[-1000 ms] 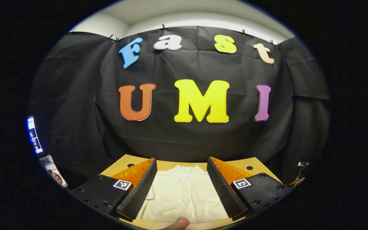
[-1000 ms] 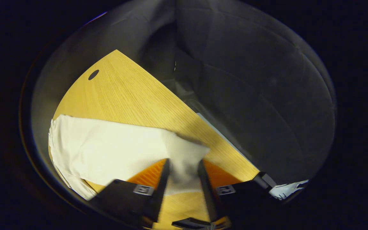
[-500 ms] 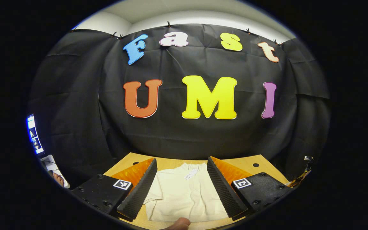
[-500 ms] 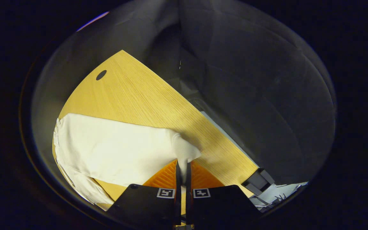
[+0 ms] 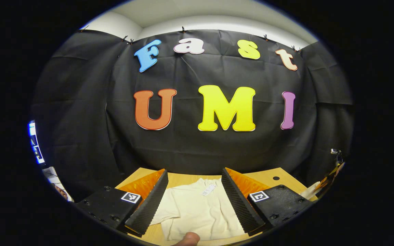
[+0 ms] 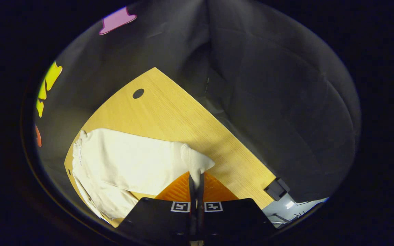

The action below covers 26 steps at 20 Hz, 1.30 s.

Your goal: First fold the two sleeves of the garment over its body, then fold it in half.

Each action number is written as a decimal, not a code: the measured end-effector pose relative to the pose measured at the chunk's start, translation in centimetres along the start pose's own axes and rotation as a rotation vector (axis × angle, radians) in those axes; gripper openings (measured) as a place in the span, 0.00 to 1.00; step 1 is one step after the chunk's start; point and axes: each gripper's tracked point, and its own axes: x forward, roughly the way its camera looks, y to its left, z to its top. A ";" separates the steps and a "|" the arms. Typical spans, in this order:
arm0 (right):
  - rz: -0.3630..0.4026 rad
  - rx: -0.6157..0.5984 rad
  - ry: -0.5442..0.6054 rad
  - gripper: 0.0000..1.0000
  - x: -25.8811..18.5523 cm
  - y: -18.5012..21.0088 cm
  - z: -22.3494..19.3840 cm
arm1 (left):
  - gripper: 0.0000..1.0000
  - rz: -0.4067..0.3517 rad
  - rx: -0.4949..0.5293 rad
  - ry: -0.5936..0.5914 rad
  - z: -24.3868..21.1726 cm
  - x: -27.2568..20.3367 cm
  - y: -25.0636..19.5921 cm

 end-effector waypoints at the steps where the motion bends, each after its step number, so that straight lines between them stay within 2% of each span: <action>1: 0.012 -0.008 -0.007 0.00 -0.7 1.4 0.5 | 0.99 -0.005 -0.001 -0.004 -0.1 0.0 0.4; 5: 0.083 -0.025 -0.016 0.00 -3.3 9.0 2.1 | 0.99 -0.027 -0.013 -0.004 -1.0 0.1 2.3; 7: 0.109 -0.052 -0.022 0.00 -4.3 13.2 2.3 | 0.99 -0.015 -0.014 0.012 -1.8 0.3 3.7; 12: 0.195 -0.158 -0.037 0.00 -6.3 24.5 0.7 | 0.99 0.006 -0.013 0.049 -3.6 0.4 7.3; 17: 0.298 -0.230 -0.005 0.00 -6.9 35.3 -3.6 | 0.99 0.041 -0.042 0.050 -4.5 0.4 10.4; 26: 0.434 -0.371 0.058 0.00 -6.5 50.7 -12.8 | 0.99 0.052 -0.051 0.080 -7.2 0.6 14.0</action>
